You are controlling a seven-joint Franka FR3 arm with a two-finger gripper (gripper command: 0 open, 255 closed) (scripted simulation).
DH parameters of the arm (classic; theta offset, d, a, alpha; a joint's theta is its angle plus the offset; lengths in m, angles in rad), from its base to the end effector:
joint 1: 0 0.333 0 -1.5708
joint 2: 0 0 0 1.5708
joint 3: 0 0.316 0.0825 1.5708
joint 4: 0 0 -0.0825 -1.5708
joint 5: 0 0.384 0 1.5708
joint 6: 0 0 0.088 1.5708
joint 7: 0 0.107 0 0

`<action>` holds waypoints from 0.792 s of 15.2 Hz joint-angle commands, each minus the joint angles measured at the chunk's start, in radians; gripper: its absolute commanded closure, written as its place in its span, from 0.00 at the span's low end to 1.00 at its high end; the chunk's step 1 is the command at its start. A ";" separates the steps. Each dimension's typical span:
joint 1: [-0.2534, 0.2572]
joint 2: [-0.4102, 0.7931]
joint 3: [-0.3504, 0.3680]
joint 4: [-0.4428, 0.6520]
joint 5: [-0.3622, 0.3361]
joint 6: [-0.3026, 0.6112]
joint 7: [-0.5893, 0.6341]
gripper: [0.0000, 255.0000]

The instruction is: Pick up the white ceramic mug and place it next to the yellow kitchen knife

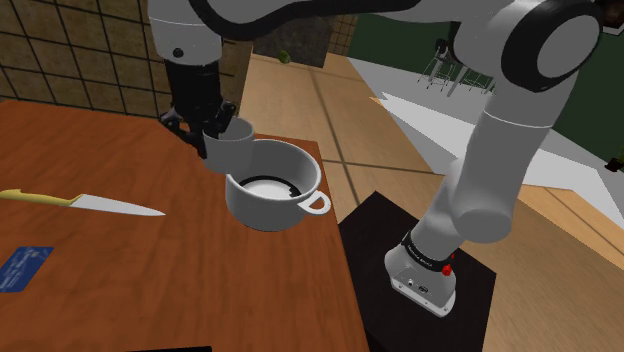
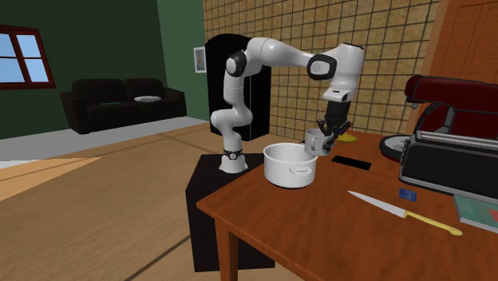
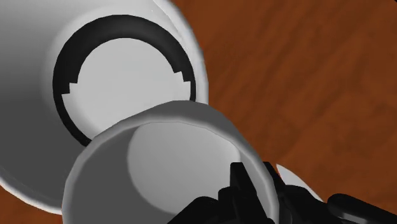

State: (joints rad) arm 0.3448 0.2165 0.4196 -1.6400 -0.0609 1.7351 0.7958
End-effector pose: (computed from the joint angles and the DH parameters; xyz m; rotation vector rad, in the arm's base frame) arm 0.4585 0.4056 0.4882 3.0864 -0.0348 -0.1433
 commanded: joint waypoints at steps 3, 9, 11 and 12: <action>0.076 0.112 0.025 0.143 -0.042 -0.040 0.097 1.00; 0.162 0.236 0.035 0.288 -0.088 -0.071 0.180 1.00; 0.159 0.236 0.034 0.261 -0.088 -0.044 0.180 1.00; 0.158 0.236 0.033 0.249 -0.089 -0.031 0.180 1.00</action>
State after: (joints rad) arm 0.5026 0.4519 0.4533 -1.3783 -0.1490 1.6898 0.9743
